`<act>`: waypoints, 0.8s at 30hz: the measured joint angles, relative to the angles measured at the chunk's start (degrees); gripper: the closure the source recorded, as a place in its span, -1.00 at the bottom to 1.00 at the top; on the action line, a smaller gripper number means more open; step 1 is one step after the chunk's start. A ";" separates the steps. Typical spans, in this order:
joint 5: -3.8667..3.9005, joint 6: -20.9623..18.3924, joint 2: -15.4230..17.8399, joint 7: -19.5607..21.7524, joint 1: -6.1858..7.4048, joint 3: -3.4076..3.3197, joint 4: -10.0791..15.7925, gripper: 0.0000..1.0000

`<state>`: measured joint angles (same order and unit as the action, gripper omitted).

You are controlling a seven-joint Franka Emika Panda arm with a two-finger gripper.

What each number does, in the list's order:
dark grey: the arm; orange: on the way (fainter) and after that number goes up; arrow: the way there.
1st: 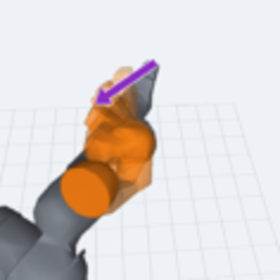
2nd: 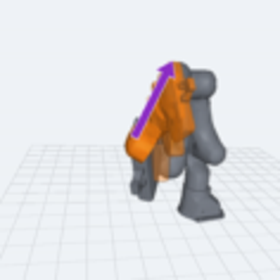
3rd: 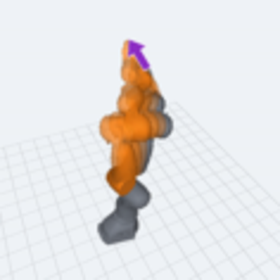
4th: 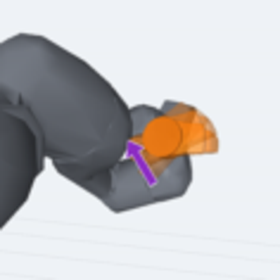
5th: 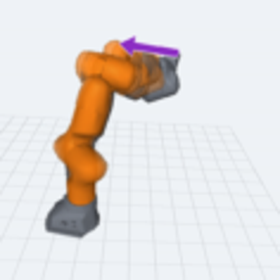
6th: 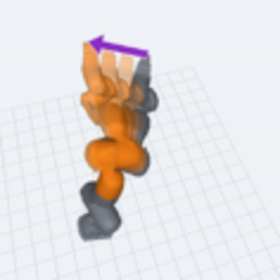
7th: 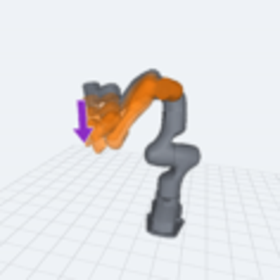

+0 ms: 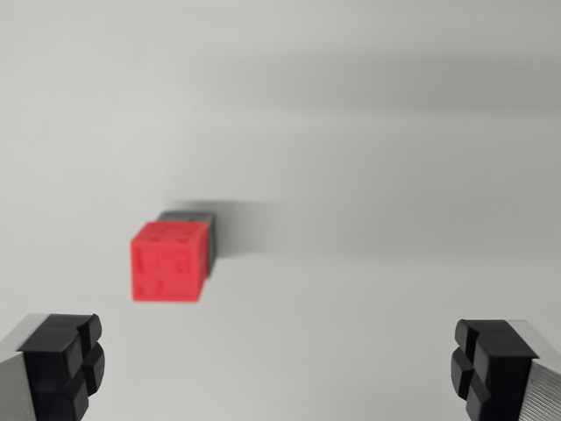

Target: Destack cube

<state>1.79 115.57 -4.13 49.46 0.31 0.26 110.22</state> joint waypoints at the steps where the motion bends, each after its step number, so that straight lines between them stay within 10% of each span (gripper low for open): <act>1: 0.00 0.00 0.00 0.00 0.00 0.00 0.00 -1.00; 24: 0.00 0.86 0.00 0.22 0.22 0.00 1.15 -1.00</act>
<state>1.79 116.43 -4.13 49.68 0.53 0.26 111.36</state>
